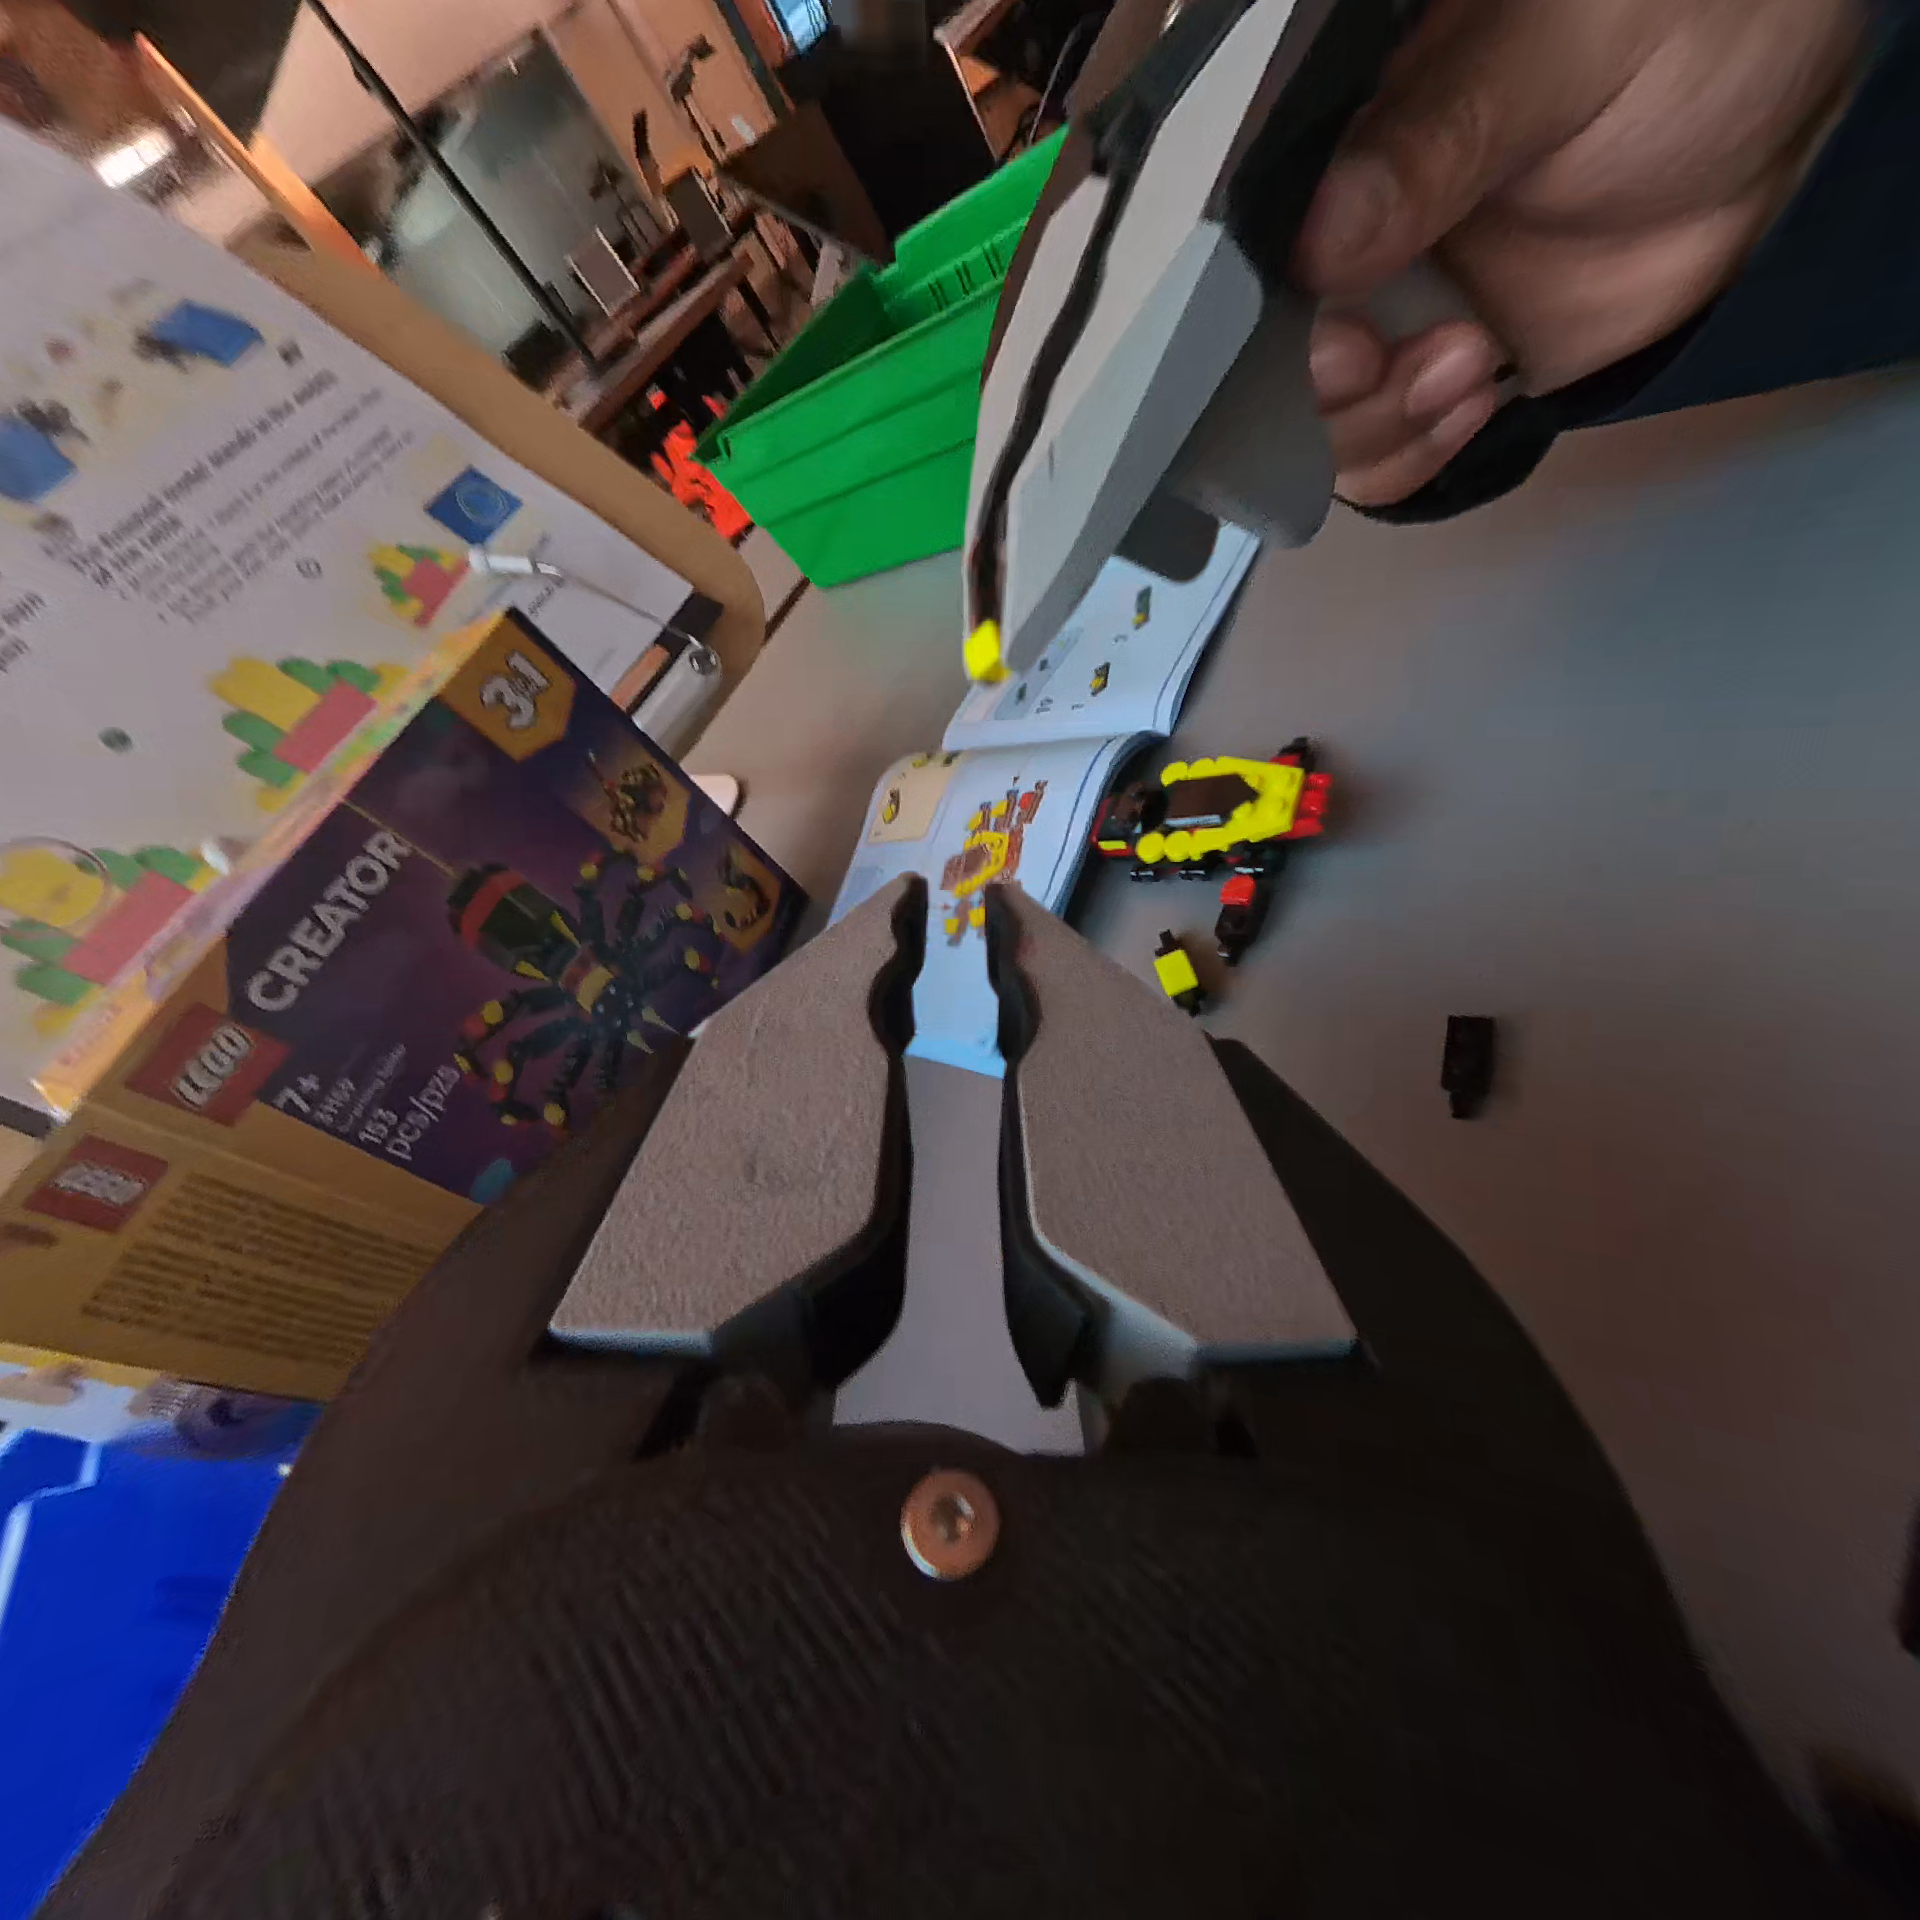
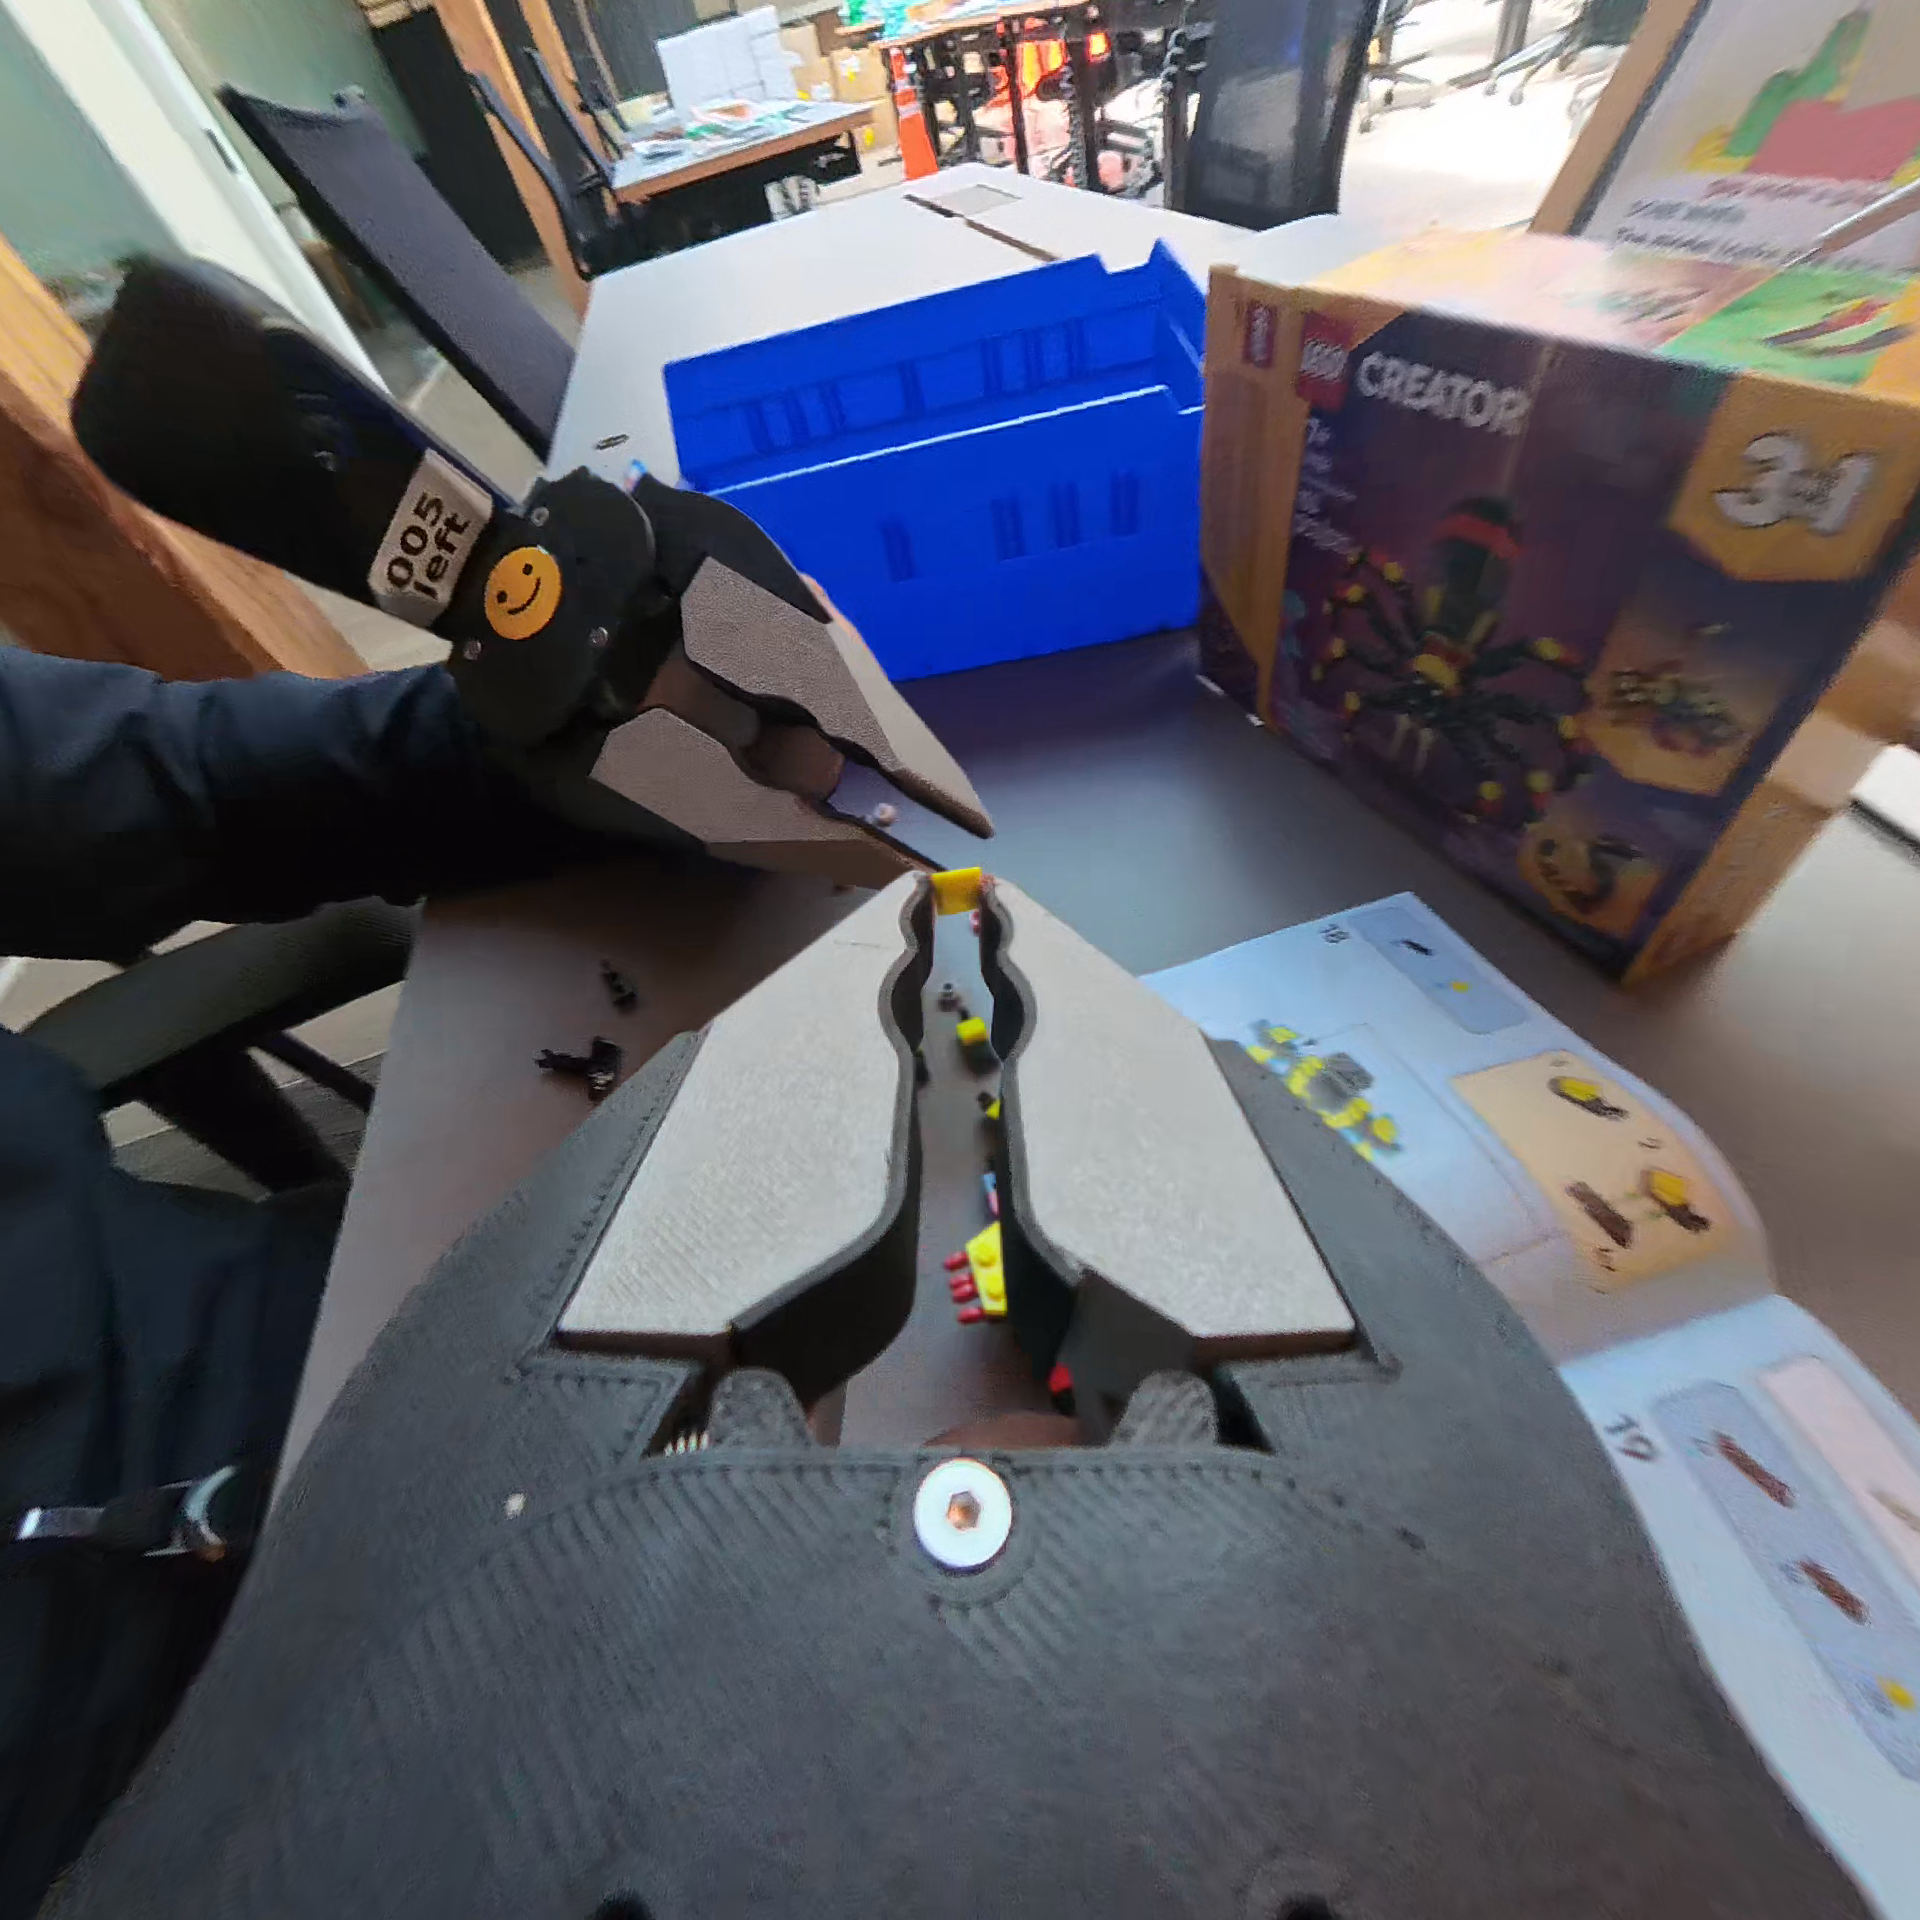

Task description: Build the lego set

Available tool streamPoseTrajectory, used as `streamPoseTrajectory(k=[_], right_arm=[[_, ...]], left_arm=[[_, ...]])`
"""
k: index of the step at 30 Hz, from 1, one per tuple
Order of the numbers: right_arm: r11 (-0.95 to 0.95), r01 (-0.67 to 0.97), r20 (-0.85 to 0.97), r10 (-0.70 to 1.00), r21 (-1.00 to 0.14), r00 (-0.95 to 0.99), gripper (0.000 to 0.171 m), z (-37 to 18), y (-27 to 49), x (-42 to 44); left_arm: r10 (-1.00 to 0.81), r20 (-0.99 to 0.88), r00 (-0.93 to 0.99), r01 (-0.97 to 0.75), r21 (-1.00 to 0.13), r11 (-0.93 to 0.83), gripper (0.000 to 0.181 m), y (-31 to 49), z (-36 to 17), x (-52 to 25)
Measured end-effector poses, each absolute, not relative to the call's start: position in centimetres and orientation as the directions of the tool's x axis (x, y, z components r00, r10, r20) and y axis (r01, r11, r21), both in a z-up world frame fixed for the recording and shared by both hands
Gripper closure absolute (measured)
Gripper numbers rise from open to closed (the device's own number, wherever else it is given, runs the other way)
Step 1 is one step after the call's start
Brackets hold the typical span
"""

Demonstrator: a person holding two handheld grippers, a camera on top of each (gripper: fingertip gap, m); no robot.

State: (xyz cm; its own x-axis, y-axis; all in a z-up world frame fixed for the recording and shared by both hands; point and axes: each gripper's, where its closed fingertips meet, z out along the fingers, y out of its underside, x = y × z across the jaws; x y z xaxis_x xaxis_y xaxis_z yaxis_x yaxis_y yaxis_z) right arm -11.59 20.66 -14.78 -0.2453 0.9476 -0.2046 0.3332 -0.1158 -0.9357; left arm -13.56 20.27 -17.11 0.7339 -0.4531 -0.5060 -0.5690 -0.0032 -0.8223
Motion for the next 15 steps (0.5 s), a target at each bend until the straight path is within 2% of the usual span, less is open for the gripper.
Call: streamPoseTrajectory(k=[7, 15], right_arm=[[-0.294, 0.372, -0.418, 0.852, -0.88, -0.315, 0.167, -14.7, 18.2, -12.1], [-0.338, 0.428, -0.489, 0.813, -0.838, -0.316, 0.166, -15.6, 17.3, -12.4]], left_arm=[[-0.349, -0.702, 0.621, -0.681, -0.704, 0.203, 0.166, 19.2, -15.2, -11.0], [-0.35, -0.702, 0.62, -0.68, -0.703, 0.207, 0.167, 19.0, -15.1, -10.5]])
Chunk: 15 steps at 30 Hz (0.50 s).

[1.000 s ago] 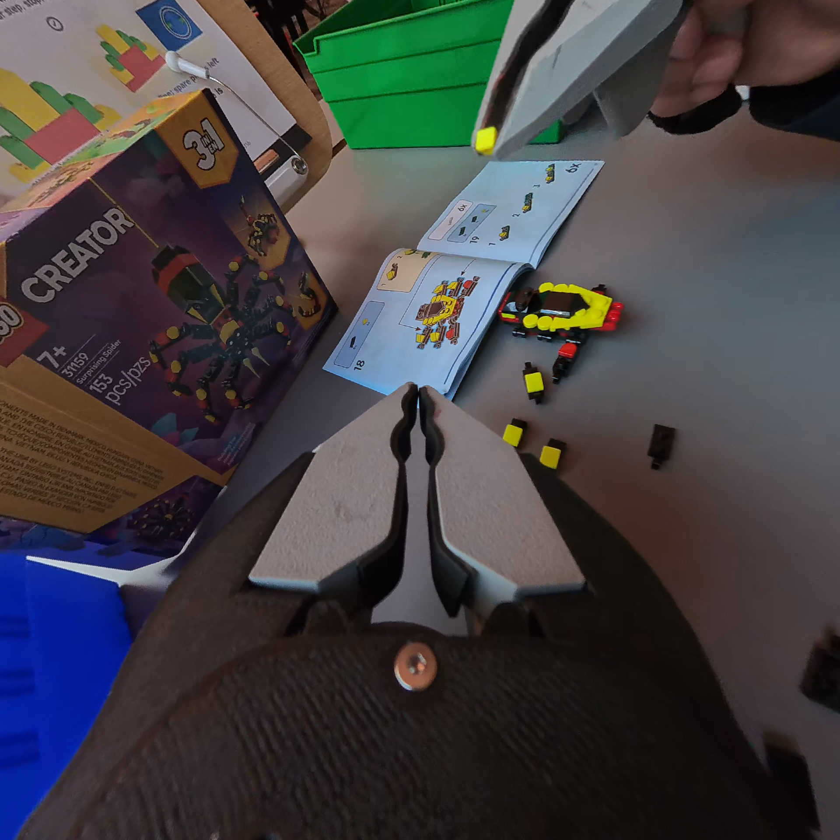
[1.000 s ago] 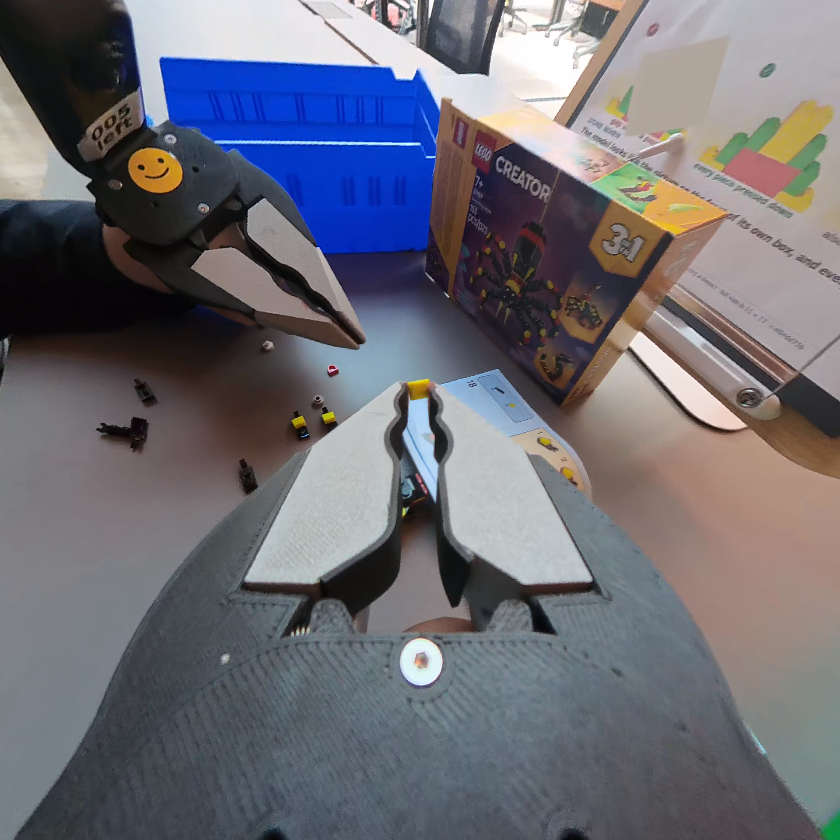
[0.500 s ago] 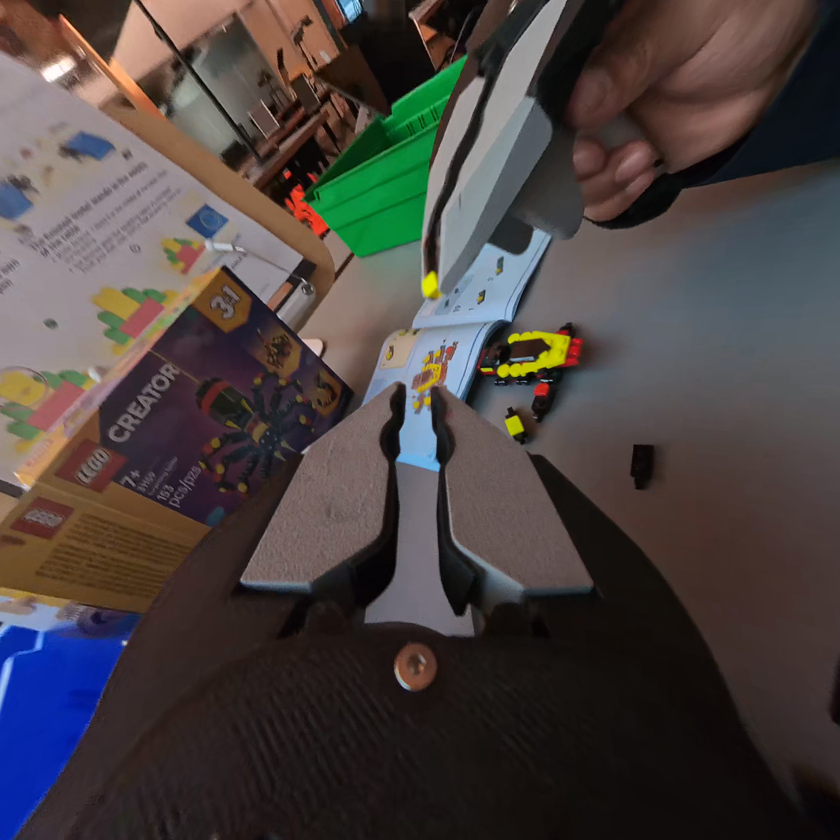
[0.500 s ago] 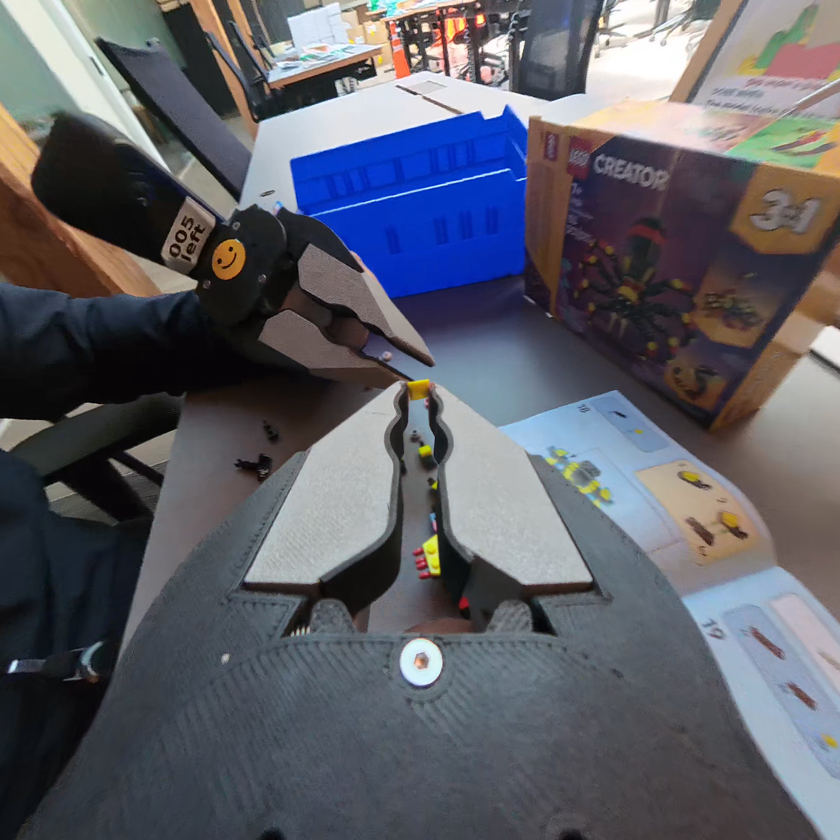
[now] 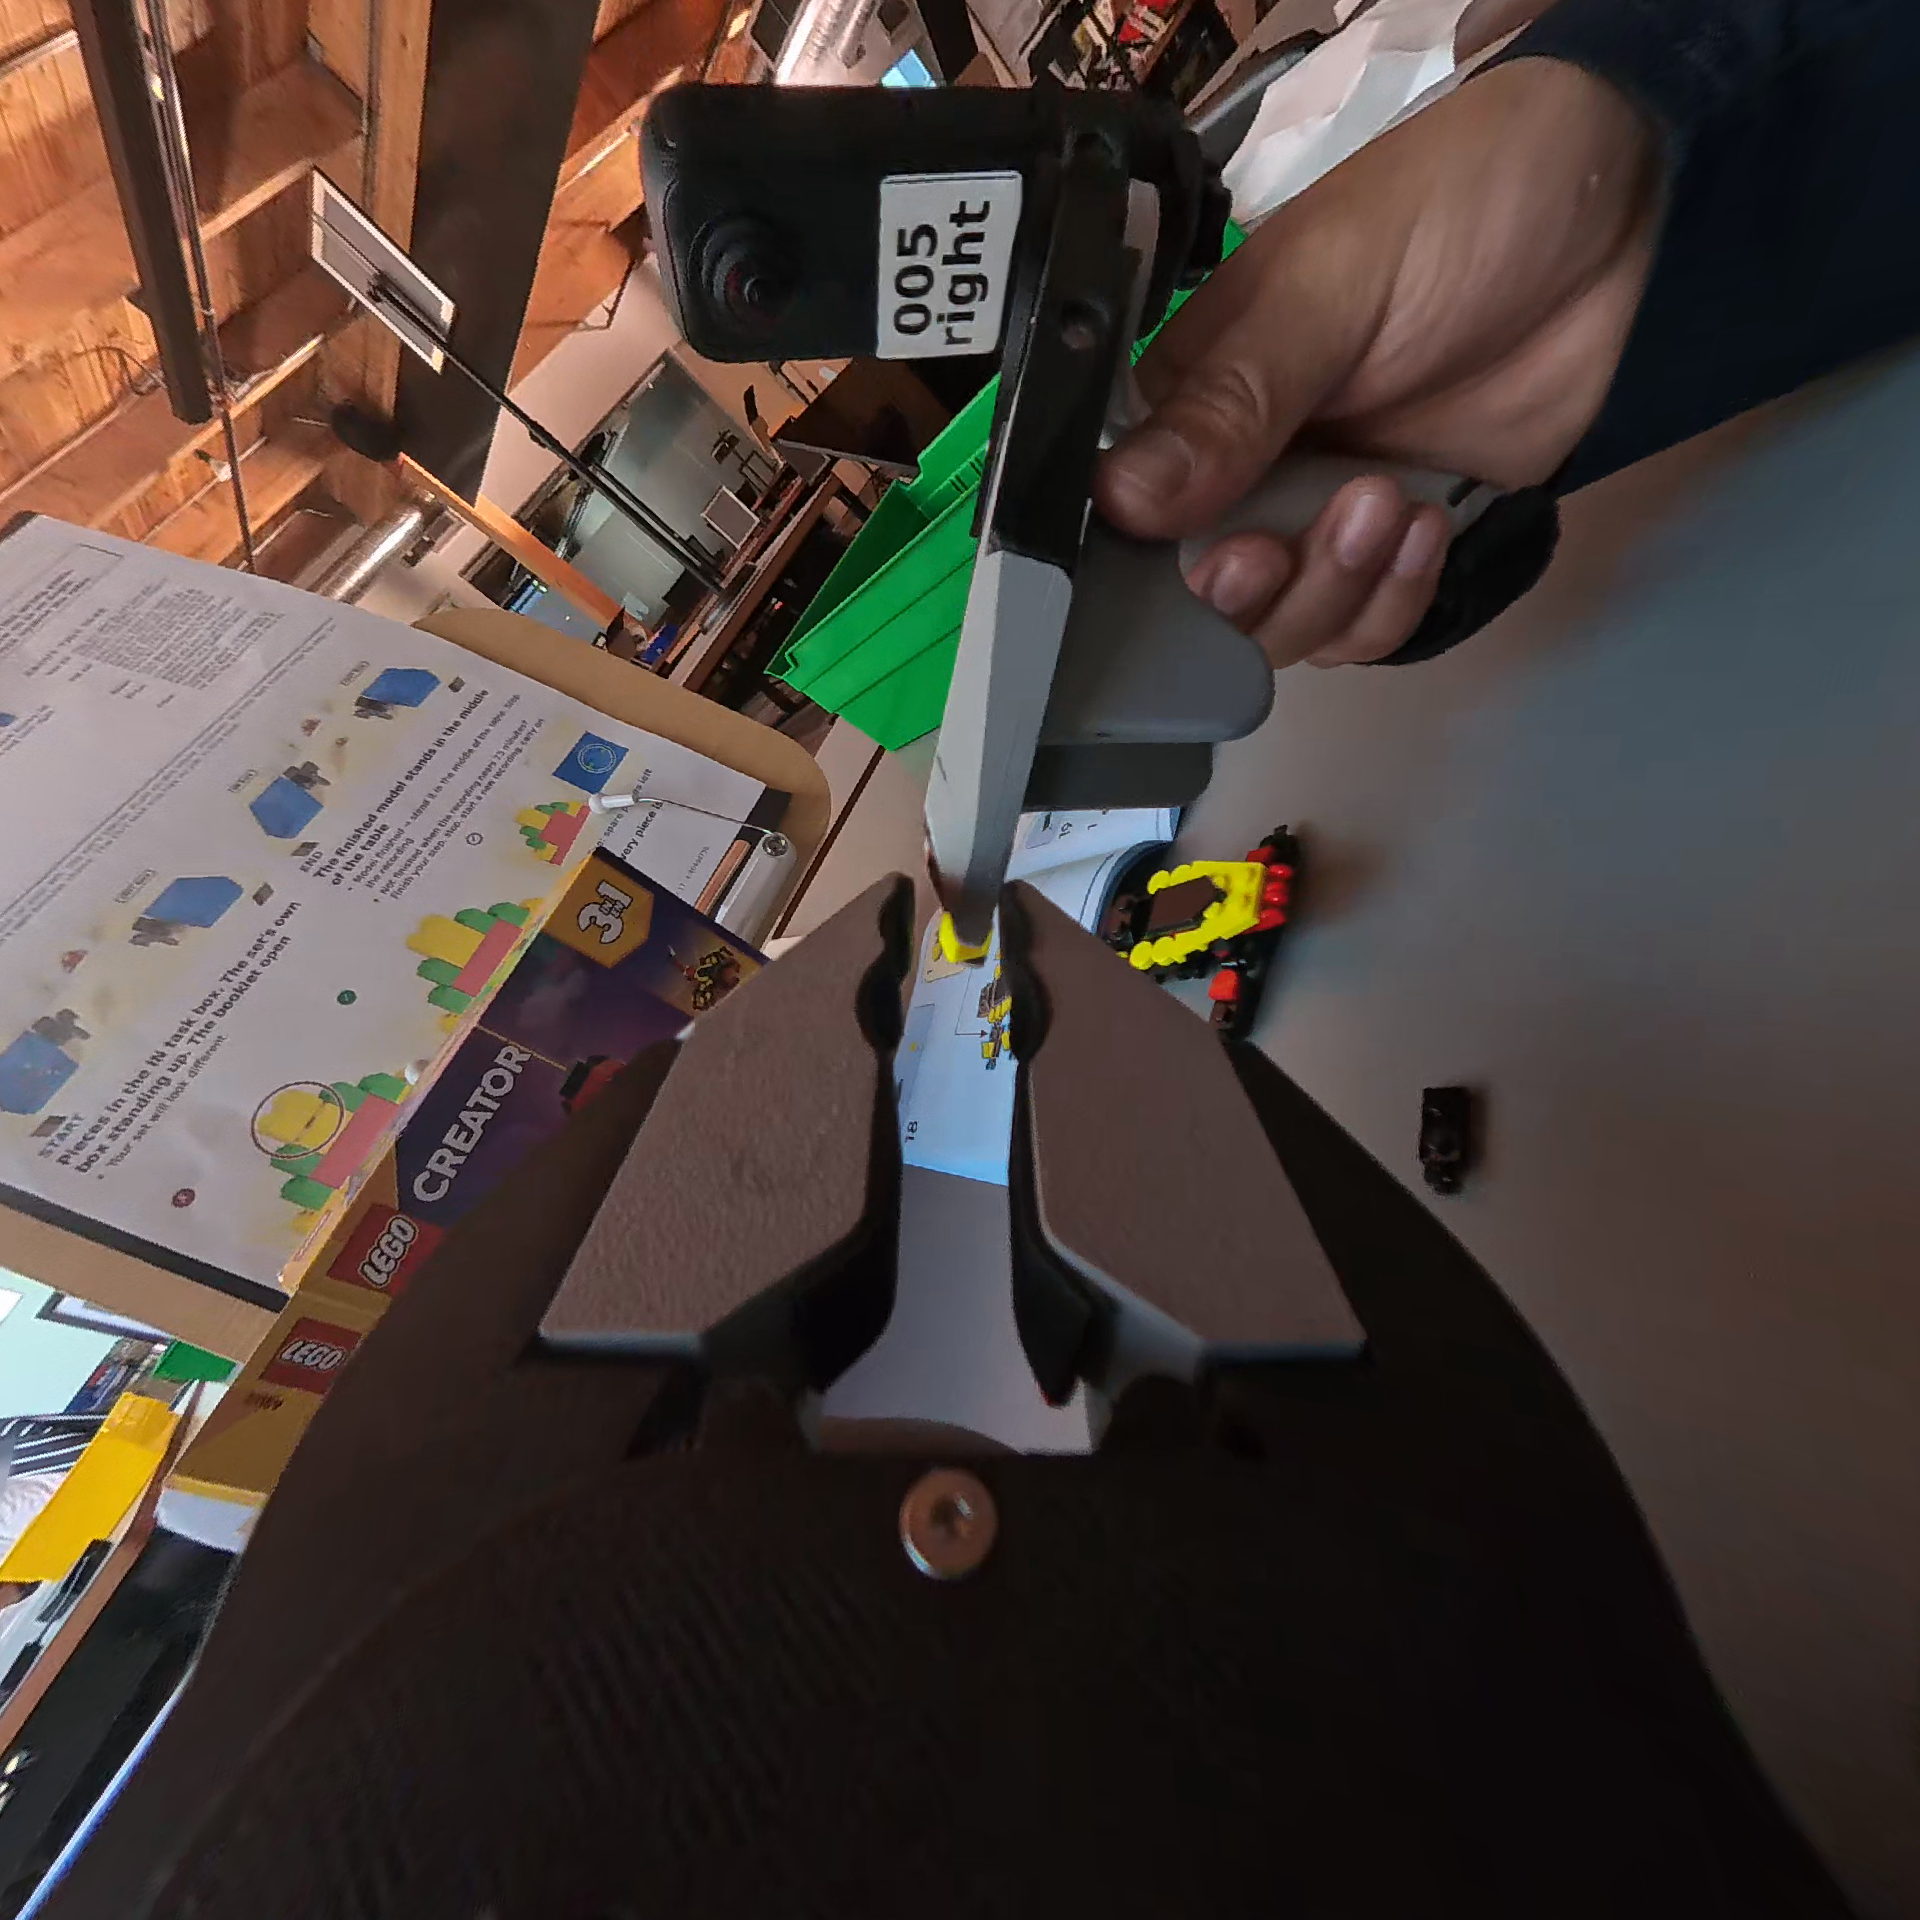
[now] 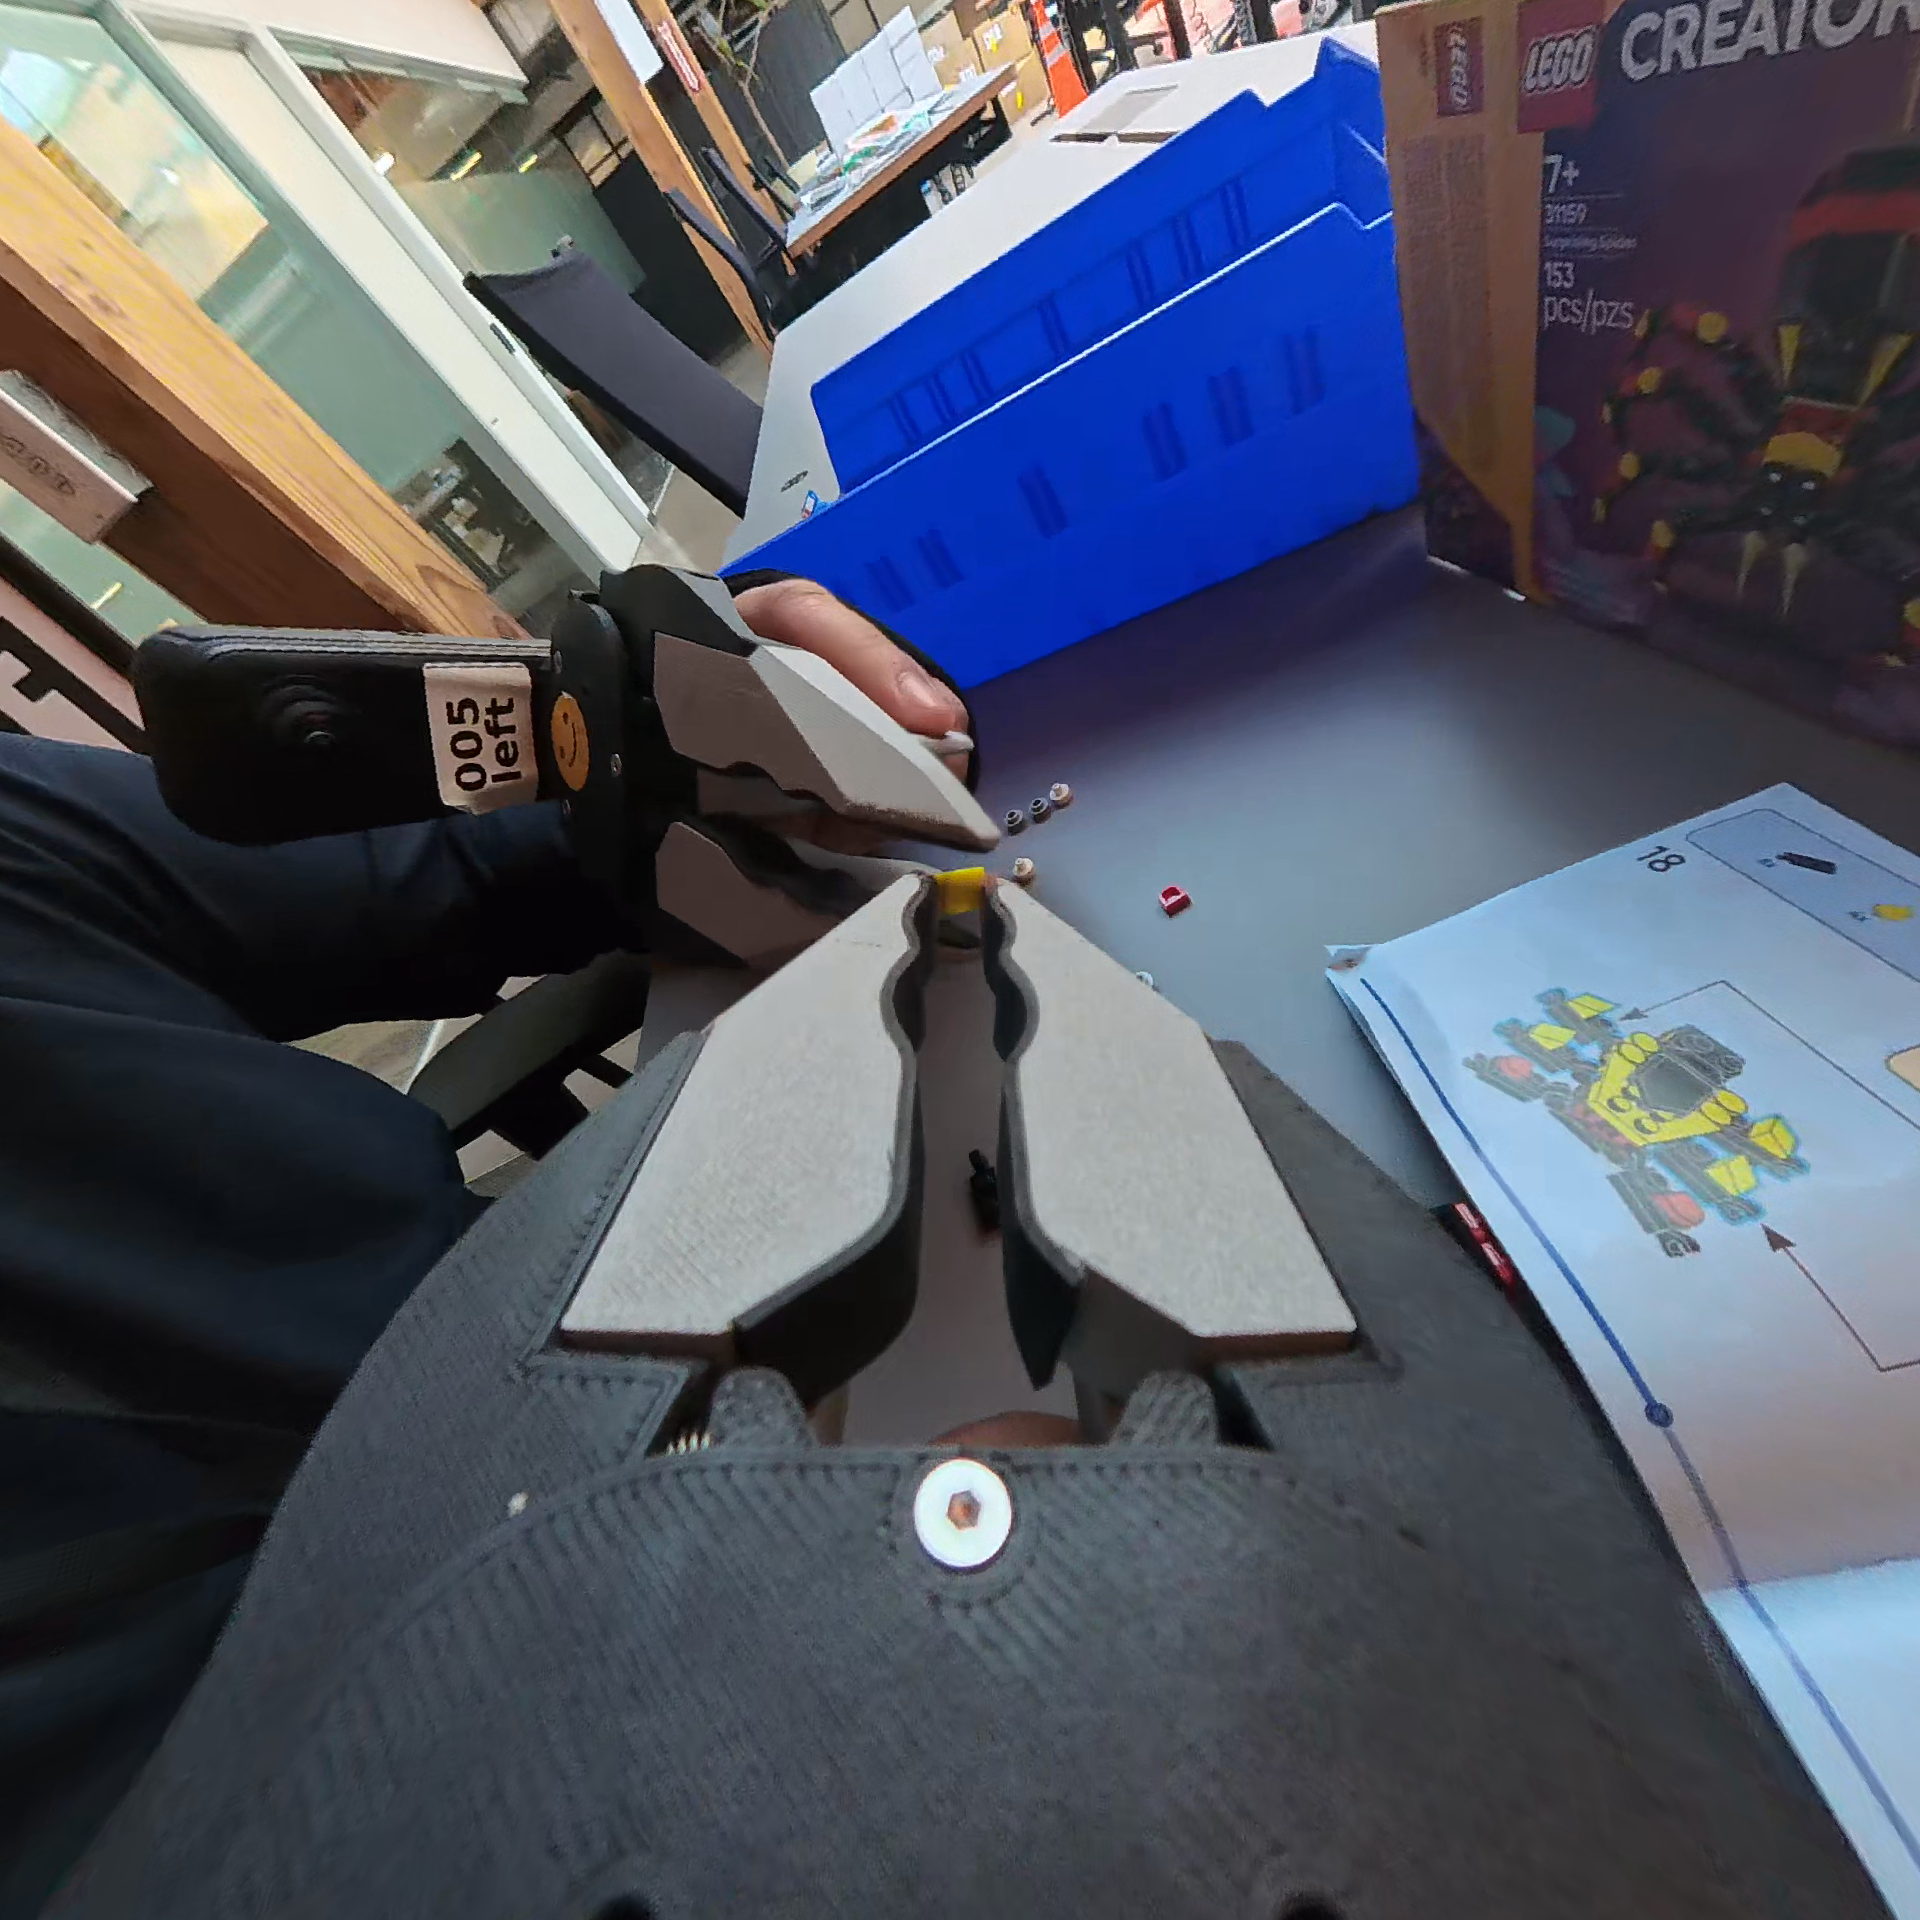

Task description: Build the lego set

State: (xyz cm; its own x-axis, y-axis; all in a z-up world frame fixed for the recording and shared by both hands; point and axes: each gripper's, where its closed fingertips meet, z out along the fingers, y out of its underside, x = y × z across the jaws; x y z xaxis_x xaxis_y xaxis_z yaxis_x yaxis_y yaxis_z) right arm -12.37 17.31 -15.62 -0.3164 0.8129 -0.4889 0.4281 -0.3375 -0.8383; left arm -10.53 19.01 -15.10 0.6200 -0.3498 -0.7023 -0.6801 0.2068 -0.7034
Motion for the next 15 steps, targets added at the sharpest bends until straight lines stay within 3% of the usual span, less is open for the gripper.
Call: streamPoseTrajectory(k=[9, 15], right_arm=[[-0.379, 0.434, -0.537, 0.775, -0.817, -0.334, 0.167, -15.33, 17.04, -12.25], [-0.37, 0.424, -0.534, 0.753, -0.827, -0.384, 0.164, -14.67, 16.96, -11.81]], left_arm=[[-0.376, -0.703, 0.603, -0.677, -0.701, 0.226, 0.174, 18.69, -14.98, -10.3], [-0.456, -0.6, 0.657, -0.57, -0.792, 0.221, 0.173, 18.35, -14.48, -9.95]])
